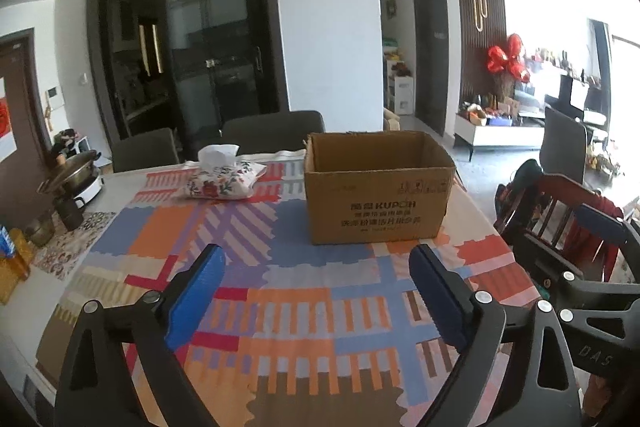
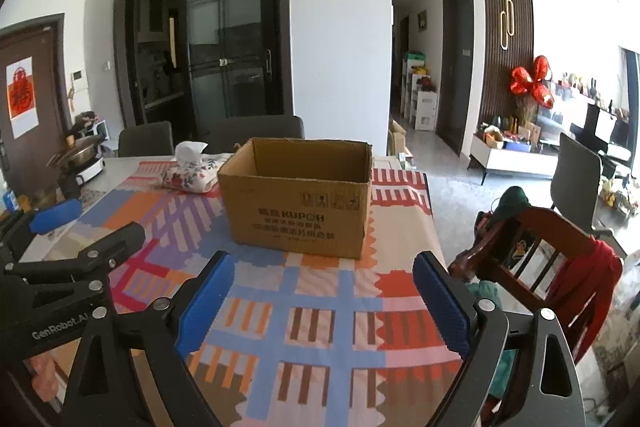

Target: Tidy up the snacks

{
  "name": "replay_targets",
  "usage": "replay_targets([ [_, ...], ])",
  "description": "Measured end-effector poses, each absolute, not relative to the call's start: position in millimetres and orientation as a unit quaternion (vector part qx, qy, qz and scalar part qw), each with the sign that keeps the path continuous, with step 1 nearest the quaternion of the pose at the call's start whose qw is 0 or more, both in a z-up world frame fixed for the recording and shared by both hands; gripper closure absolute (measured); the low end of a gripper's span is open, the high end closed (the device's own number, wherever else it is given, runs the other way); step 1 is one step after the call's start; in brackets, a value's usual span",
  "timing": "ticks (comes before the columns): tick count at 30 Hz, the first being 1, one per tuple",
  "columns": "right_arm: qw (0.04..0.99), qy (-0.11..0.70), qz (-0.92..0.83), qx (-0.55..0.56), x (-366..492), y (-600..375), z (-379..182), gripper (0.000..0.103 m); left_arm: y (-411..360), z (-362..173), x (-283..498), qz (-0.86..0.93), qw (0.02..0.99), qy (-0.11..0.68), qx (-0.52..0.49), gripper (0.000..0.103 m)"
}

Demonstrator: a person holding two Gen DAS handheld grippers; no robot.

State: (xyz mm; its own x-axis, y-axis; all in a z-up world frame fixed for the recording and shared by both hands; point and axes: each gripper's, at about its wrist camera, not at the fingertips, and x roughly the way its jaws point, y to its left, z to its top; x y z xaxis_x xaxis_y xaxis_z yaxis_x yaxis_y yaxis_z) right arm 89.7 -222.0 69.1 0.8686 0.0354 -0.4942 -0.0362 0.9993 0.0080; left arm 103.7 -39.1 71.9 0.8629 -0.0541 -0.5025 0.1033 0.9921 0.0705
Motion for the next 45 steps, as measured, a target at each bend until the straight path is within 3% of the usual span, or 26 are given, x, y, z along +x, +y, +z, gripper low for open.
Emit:
replay_targets([
  [10, 0.969, 0.245, 0.025, 0.009, 63.9, -220.6, 64.6, 0.011, -34.3, 68.4, 78.1, -0.038, 0.966, 0.252, 0.048, 0.0],
  [45, 0.968, 0.248, 0.029, 0.01, 60.0, -225.1, 51.0, 0.011, -28.4, 57.1, 67.0, -0.029, 0.963, 0.265, 0.04, 0.0],
])
